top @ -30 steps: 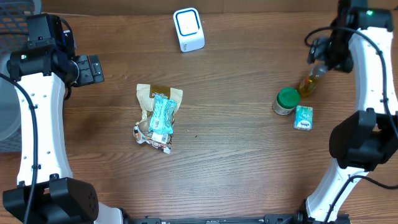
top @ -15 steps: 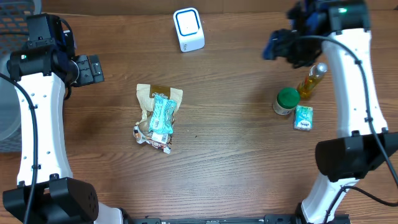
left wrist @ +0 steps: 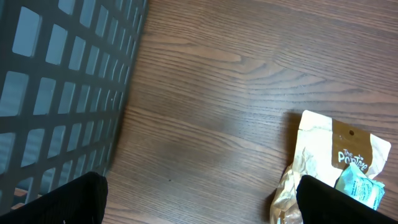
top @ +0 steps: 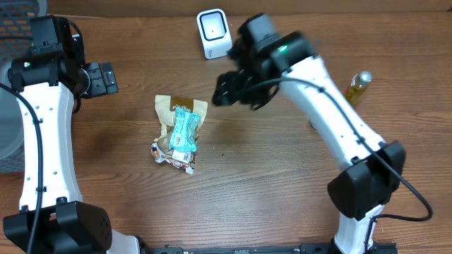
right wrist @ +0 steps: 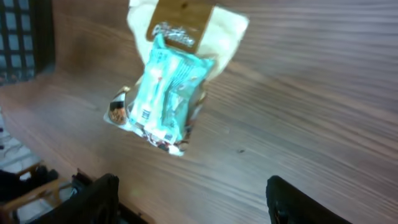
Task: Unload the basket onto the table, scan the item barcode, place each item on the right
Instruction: 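Swing the right gripper left over the mint-green snack pack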
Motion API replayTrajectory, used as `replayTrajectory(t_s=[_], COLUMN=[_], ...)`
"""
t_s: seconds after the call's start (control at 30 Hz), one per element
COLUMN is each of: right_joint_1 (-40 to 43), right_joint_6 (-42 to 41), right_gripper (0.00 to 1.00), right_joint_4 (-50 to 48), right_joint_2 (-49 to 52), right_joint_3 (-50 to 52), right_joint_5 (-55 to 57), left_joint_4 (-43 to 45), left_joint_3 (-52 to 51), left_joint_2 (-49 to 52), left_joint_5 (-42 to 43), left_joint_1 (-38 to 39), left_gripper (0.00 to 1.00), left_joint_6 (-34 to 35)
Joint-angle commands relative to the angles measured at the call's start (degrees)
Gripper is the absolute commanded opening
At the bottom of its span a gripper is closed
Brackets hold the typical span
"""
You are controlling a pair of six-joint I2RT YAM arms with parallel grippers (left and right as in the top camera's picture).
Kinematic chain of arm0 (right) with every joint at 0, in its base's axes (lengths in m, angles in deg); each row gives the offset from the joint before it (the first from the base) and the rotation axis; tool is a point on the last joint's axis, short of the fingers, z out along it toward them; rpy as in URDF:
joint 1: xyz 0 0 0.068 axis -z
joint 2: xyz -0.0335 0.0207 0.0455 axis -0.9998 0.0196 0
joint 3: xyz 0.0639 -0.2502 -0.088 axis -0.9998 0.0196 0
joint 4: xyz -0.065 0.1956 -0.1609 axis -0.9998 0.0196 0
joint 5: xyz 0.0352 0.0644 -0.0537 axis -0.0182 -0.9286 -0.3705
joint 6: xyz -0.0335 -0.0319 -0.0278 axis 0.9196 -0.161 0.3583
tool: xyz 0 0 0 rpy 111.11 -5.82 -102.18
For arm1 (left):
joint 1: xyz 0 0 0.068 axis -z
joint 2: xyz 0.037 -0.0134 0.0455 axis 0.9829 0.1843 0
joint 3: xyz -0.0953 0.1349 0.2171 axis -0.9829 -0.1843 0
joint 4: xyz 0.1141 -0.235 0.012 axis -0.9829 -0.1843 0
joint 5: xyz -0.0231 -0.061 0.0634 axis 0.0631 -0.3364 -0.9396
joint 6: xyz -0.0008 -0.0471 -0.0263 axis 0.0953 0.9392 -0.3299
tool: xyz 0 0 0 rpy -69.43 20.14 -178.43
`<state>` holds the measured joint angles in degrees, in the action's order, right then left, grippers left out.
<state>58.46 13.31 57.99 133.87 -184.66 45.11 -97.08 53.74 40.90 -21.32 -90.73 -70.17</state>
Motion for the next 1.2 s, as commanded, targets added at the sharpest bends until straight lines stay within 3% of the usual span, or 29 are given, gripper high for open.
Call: replayTrajectory(t_s=[0.0, 0.3, 0.33, 0.37, 0.4, 0.7, 0.77, 0.83, 0.9, 0.93, 1.0, 1.03, 1.1, 1.17], right_joint_1=[-2.6, -3.9, -3.5, -3.1, -2.6, 2.0, 2.4, 2.9, 3.2, 3.3, 3.6, 3.7, 3.7, 3.6], right_joint_6=[-3.9, -4.7, -4.7, -4.8, -4.8, -6.4, -6.1, -6.0, -5.7, -5.8, -5.9, -6.2, -6.3, -6.2], right_gripper=[0.73, 0.80, 0.82, 0.96, 1.00, 1.00, 1.00, 1.00, 1.00, 1.00, 1.00, 1.00, 1.00, 1.00], right_joint_4=[-3.8, -6.8, -6.5, -6.4, -6.3, -3.2, -2.4, -1.8, -1.3, -1.1, -0.9, -0.9, -0.8, -1.3], right_joint_2=[0.2, 0.2, 0.2, 0.2, 0.2, -0.4, -1.2, -1.8, -1.9, -1.9, -1.9, -1.9, -1.7, -1.7], right_joint_3=[4.7, 8.0, 8.0, 8.1, 8.2, 8.3, 8.3, 8.3, 8.3, 8.3, 8.7, 9.0, 9.6, 10.6], right_joint_5=[-0.4, 3.8, 4.2, 4.6, 4.6, 4.5, 4.5, 4.6, 4.5, 4.6, 4.5, 4.5, 4.0, 3.8], left_joint_4=[0.0, 0.0, 0.1, 0.0, 0.0, 2.9, 4.8, 1.8, 3.1, 2.8, 0.1, -1.4, -4.5, -5.6], left_joint_3=[1.1, 1.1, 1.1, 1.1, 1.1, 1.1, 1.1, 1.1, 1.1, 1.1, 1.0, 0.7, -0.6, -2.9], left_joint_2=[-0.7, -0.7, -0.7, -0.7, -0.7, -0.7, -0.7, -0.7, -0.6, -0.4, -0.3, -0.2, -0.2, -0.2], left_joint_5=[-0.3, -0.3, -0.3, -0.3, -0.3, 0.0, 4.1, 15.6, 25.3, 30.2, 39.5, 40.5, 37.9, 33.7], left_joint_1=[0.1, 0.1, 0.1, 0.1, 0.1, 0.1, 0.1, 0.1, 0.2, 0.5, 1.7, 2.5, 5.1, 7.8], left_gripper=[1.00, 0.99, 1.00, 1.00, 1.00, 1.00, 1.00, 1.00, 1.00, 0.90, 0.39, 0.38, 0.53, 0.52], left_joint_6=[-1.2, -1.2, -1.2, -1.2, -1.2, -1.1, 1.6, 6.1, 4.9, 2.3, -5.2, -7.1, -8.4, -8.3])
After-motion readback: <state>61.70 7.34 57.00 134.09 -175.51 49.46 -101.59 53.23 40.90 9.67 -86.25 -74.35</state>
